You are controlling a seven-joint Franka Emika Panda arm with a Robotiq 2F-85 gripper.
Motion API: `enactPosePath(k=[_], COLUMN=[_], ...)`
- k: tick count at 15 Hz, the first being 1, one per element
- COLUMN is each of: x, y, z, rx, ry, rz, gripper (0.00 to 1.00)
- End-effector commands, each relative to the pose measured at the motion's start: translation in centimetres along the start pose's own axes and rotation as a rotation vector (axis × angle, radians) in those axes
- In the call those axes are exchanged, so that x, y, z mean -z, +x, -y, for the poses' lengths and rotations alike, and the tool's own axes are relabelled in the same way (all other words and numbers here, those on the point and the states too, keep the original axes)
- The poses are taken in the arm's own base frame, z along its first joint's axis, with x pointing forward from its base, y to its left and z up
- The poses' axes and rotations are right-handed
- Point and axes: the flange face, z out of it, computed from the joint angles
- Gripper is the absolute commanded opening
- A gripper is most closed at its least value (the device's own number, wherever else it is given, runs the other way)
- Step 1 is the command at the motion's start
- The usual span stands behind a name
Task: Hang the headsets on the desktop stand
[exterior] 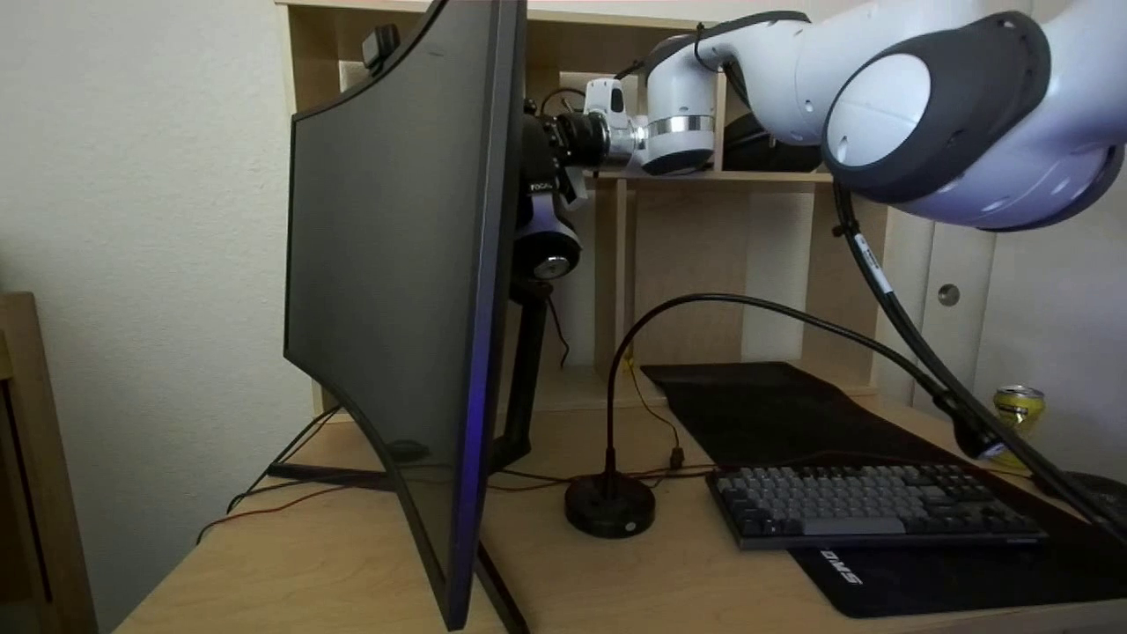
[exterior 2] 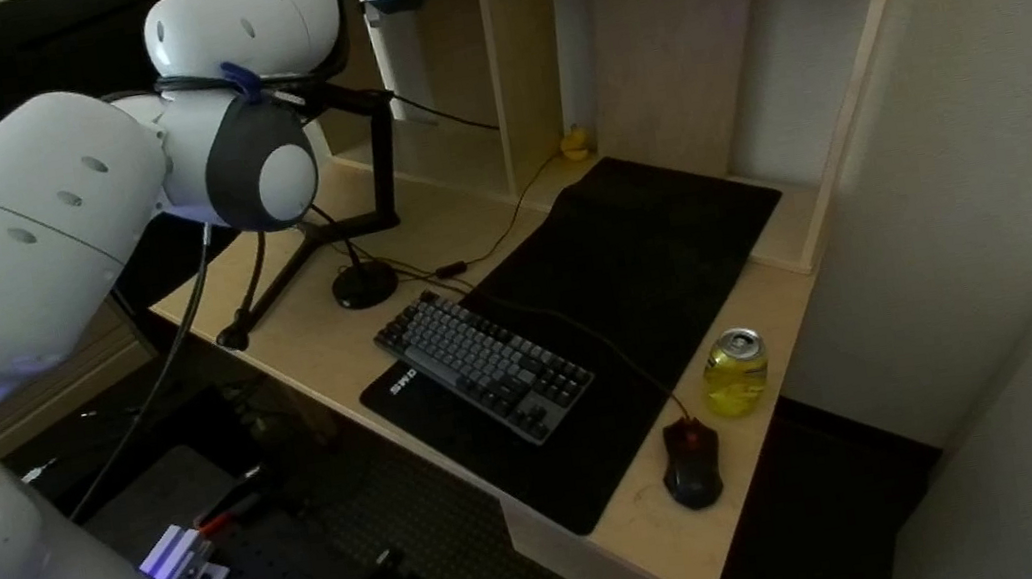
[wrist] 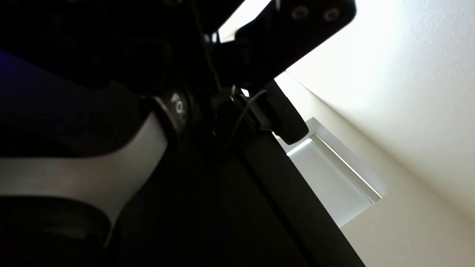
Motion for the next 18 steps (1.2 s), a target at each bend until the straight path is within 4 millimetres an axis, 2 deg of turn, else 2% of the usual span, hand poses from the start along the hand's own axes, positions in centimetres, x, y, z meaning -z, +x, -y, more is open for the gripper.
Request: enactPosePath(k=[1,2,3,4,7,10,11,14,16,18], x=[0.3,0.2,0.2,0.2,-1.0,-1.5,-3.5,-4.6,-5.5,-5.3], y=[0.1,0.1,-0.1,-0.4,-1.6,-0.7,-1.0,-0.9,-1.3,-1.9], z=[0.0,0.1,0.3,0.6,2.3,0.7,0.3,-0.6,-0.7,-0.5], rx=[0.010,0.008,0.005,0.002,-0.125,-0.086,-0.066,-0.019,0.032,0.071], ry=[-0.013,-0.015,-0.013,-0.015,0.032,0.007,-0.008,-0.042,-0.043,-0.049], rz=[-0.004,-0.007,-0.006,-0.008,-0.020,-0.016,-0.018,-0.008,0.010,0.054], gripper=[0.05,0.20,0.20,0.05,0.05,0.05,0.05,0.05,0.05,0.05])
